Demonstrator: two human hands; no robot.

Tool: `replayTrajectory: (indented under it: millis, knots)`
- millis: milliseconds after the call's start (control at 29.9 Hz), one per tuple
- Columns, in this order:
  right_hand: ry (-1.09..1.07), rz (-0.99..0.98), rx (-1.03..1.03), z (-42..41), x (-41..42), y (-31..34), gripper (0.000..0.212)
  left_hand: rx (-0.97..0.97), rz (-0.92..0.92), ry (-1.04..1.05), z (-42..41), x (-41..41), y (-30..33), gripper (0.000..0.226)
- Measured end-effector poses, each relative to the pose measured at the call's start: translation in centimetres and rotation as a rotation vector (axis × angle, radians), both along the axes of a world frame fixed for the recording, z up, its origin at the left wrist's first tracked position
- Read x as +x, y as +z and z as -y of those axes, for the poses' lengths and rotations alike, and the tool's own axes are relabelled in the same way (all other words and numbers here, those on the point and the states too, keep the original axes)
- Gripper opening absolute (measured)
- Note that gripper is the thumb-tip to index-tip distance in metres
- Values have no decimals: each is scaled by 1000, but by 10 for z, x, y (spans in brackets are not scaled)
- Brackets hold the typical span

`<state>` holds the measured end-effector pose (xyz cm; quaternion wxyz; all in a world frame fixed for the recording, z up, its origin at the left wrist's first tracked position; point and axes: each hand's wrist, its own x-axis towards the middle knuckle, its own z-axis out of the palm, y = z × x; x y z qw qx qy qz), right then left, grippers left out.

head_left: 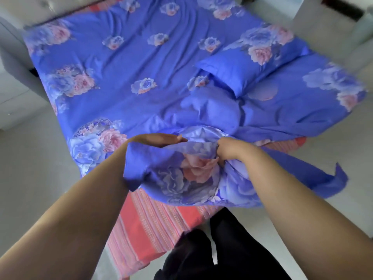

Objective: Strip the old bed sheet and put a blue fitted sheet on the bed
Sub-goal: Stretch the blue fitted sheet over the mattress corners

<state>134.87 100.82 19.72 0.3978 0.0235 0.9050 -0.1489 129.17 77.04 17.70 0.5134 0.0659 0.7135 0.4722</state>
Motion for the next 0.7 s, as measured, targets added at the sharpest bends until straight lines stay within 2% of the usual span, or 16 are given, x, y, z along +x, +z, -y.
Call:
replayTrajectory:
  millis: [67, 134, 234, 301, 367, 501, 535, 601, 635, 702]
  knots:
    - [-4, -111, 68, 3, 0, 5, 41, -120, -80, -14, -17, -6, 1, 47]
    - [1, -252, 130, 1, -5, 10, 34, -107, -187, 35, -26, -18, -9, 26]
    - [-31, -474, 175, -1, -26, 25, 22, -203, -375, 168, -29, -36, -7, 19]
    - [-48, -543, 186, -8, -47, 29, 17, -232, -450, 252, -36, -49, -4, 27]
    - [-25, -593, 221, -22, -75, 31, 18, -275, -436, 343, -45, -61, -7, 43]
    - [83, -725, 288, -73, -139, 23, 29, -265, -227, 500, -87, -76, -14, 65]
    - [101, -761, 288, -89, -155, 20, 27, -228, -158, 587, -105, -83, -18, 70]
    - [124, -914, 280, -126, -187, 19, 23, -16, -18, 808, -148, -102, -19, 78]
    - [129, -1025, 276, -147, -204, 18, 23, 78, -19, 897, -170, -113, -18, 86]
    - [60, -1254, 319, -190, -232, 14, 28, 126, -210, 922, -209, -139, -16, 98]
